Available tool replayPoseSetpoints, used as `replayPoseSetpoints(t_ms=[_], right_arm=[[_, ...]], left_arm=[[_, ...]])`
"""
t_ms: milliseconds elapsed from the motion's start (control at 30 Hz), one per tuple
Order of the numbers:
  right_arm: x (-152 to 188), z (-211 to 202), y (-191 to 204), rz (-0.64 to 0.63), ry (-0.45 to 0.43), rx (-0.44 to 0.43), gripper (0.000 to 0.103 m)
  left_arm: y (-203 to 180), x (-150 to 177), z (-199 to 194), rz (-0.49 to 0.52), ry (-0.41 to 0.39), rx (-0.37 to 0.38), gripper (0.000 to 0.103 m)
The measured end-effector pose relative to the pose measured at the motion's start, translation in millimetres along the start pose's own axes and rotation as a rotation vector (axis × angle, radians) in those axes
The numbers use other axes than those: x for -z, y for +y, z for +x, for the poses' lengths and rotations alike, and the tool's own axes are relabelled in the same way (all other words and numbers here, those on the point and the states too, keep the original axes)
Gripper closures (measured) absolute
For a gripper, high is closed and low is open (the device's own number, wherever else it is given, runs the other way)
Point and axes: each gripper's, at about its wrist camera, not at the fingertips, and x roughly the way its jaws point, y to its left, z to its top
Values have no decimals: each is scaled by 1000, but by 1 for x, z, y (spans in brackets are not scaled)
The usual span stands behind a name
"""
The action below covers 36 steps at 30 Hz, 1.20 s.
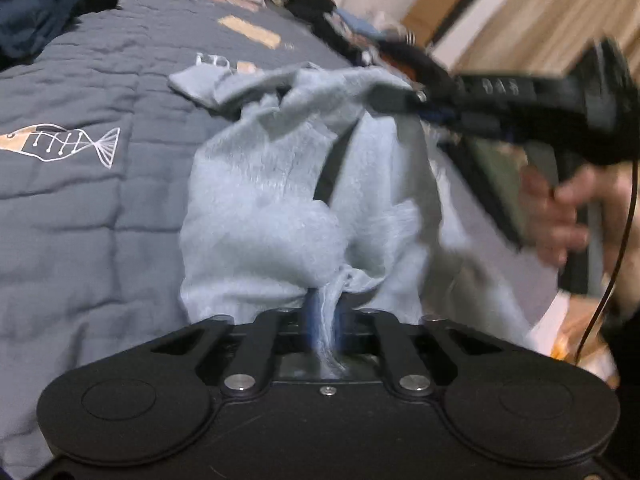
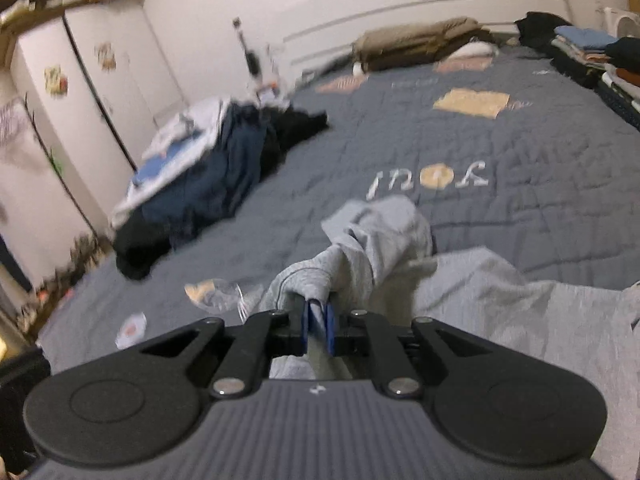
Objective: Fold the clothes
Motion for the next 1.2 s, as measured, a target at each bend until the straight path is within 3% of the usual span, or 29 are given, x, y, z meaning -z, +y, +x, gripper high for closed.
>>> replayPoseSetpoints(t_ms=[233, 367, 500, 600, 733, 833, 933, 1000, 1067, 1200], right_arm=[[17, 20, 1, -112, 106, 88, 89], [25, 25, 7, -233, 131, 134, 80], [31, 27, 14, -346, 152, 168, 66], [30, 27, 12, -358, 136, 179, 59], [32, 36, 14, -365, 110, 152, 58], [27, 36, 18, -352, 69, 150, 64], [18, 31, 24, -326, 5, 148, 73], [13, 27, 29, -318, -36, 141, 73], [9, 24, 33, -318, -67, 132, 73], [5, 24, 39, -326, -101, 128, 73]], left_arm=[[-28, 22, -27, 194, 26, 33, 98], [-35, 28, -44, 259, 39, 43, 98], [-22, 17, -62, 241, 20, 56, 98], [-17, 14, -70, 247, 21, 104, 98], [-19, 21, -69, 288, 61, 126, 98], [-16, 20, -71, 272, 41, 116, 96], [-9, 15, -77, 231, -18, 97, 82], [-3, 10, -80, 195, -63, 91, 34], [2, 5, -83, 166, -105, 92, 30], [12, -5, -66, 59, -110, 74, 30]])
